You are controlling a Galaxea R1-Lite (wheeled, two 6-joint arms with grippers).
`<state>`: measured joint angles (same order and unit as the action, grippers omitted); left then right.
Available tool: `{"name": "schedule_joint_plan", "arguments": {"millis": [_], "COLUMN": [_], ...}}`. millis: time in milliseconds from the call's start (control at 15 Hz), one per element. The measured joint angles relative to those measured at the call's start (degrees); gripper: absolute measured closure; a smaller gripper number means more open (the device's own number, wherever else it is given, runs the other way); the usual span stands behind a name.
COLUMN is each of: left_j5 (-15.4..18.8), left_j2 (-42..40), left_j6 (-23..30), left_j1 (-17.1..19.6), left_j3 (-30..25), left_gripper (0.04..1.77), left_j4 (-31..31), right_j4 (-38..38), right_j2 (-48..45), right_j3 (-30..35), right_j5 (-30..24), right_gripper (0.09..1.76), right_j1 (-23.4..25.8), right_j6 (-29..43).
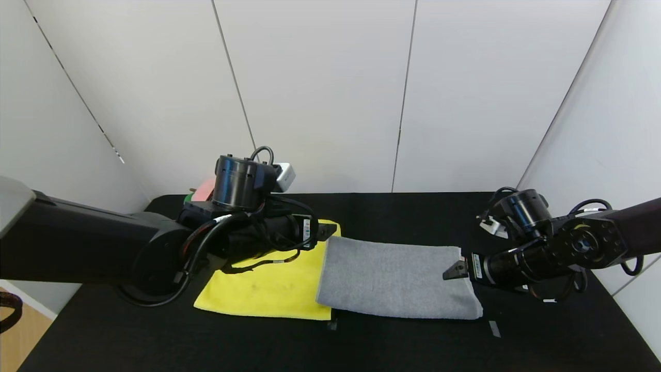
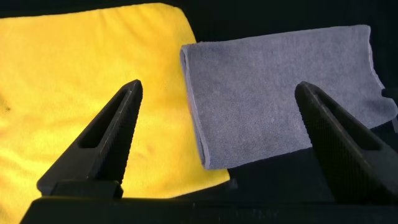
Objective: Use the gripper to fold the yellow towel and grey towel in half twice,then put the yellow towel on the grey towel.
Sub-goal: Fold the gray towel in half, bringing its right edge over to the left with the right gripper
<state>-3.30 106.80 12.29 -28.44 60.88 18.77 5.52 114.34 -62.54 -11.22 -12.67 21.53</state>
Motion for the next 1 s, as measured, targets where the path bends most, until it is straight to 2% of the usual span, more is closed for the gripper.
{"name": "schedule_joint_plan", "arguments": {"millis": [1000], "left_j5": [0.0], "left_j2": [0.0], "left_j6": [0.0], "left_j1": [0.0], "left_j3": [0.0], "left_gripper": [0.09], "left_j4": [0.0], "right_j4": [-0.8], "right_j2": [5.2], "right_j3": [-0.4], "right_j5": [0.2], "right_gripper": [0.14], "right_j1": [0.3], "right_j6": [-0.2]}}
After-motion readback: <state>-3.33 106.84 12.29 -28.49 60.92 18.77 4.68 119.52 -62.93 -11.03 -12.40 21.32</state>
